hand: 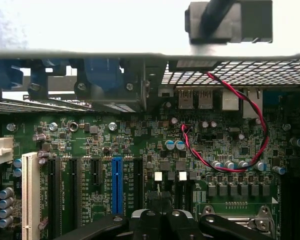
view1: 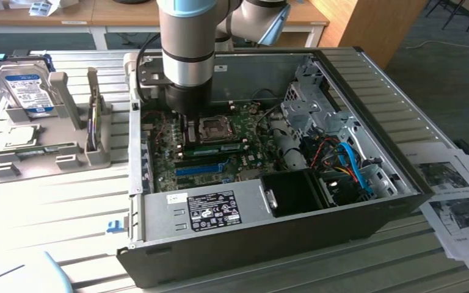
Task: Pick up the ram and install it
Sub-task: 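Press down the ram until it locks into place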
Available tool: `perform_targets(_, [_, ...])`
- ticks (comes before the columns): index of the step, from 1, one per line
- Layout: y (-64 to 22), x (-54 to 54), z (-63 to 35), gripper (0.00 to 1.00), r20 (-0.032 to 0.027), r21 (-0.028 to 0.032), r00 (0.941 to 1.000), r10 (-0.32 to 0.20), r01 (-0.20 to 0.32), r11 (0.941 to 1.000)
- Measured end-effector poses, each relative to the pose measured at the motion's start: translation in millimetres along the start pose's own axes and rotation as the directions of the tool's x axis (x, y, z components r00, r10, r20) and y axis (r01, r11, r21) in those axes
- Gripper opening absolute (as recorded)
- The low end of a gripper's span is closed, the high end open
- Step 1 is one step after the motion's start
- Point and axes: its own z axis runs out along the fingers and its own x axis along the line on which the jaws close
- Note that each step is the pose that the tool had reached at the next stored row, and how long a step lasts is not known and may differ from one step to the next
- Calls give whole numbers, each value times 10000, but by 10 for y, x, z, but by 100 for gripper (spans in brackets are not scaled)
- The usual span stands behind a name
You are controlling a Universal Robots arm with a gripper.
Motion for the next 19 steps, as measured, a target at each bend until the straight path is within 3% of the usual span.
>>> perform_targets(19, [0, 1, 30, 9, 9, 0, 10000, 0, 0, 10000])
